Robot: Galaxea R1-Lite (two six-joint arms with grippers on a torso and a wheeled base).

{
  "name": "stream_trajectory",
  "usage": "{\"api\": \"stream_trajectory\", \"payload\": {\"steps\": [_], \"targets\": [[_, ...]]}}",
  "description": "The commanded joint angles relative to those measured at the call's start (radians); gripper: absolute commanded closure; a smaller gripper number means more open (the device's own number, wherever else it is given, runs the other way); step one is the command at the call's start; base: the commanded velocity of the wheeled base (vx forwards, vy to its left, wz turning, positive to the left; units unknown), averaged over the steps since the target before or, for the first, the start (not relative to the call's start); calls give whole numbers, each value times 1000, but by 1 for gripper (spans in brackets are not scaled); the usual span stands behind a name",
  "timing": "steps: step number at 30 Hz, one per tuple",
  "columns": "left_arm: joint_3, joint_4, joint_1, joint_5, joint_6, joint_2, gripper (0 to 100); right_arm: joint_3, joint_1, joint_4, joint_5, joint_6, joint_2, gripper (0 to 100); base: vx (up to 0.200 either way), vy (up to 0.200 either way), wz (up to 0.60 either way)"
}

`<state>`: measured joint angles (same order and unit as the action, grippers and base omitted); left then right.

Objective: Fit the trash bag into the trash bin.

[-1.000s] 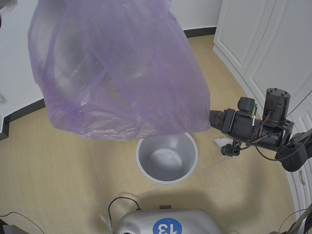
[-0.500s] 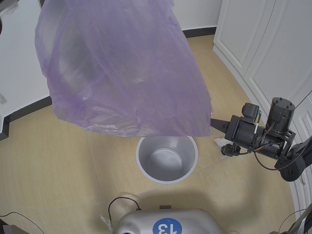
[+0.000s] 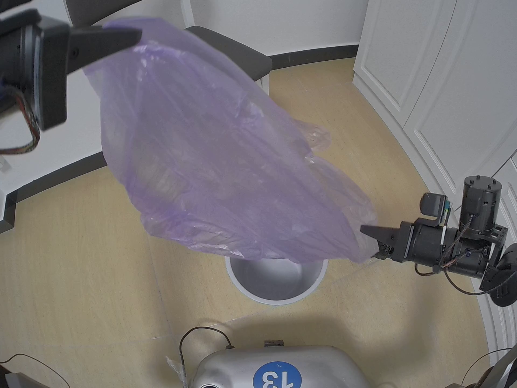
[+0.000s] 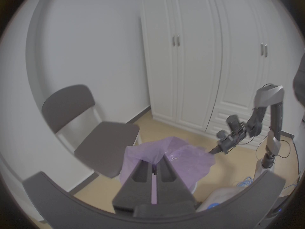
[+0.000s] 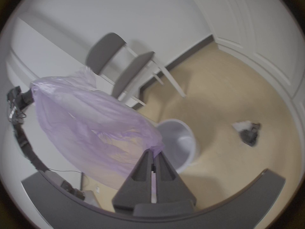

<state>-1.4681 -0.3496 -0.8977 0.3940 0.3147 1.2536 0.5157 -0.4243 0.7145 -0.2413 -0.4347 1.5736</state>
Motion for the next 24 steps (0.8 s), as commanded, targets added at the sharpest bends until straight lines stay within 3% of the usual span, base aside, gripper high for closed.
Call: {"api": "stream_trajectory", "payload": {"steps": [1,3,5,8,11,17,20,24], "targets": [[35,-201,121,43,-175,-39,100,20,-64,-219,234,129,-222,100,0,0,0],[80,-232,128,-6,-256,-65,100,10,-77,-233,258,166,-256,100,0,0,0],[164,-229,134,-110,-333,-102,100,1,-96,-239,269,191,-279,100,0,0,0],[278,-197,163,-201,-350,-132,100,9,-110,-262,280,231,-291,100,0,0,0],[422,-22,171,-247,-358,-128,100,49,-113,-293,303,286,-280,100,0,0,0],[637,440,184,-300,-355,3,100,162,-154,-297,332,295,-167,100,0,0,0],[646,569,183,-314,-359,95,100,225,-156,-299,346,297,-89,100,0,0,0],[657,615,180,-339,-375,150,100,267,-156,-299,347,301,-27,100,0,0,0]]}}
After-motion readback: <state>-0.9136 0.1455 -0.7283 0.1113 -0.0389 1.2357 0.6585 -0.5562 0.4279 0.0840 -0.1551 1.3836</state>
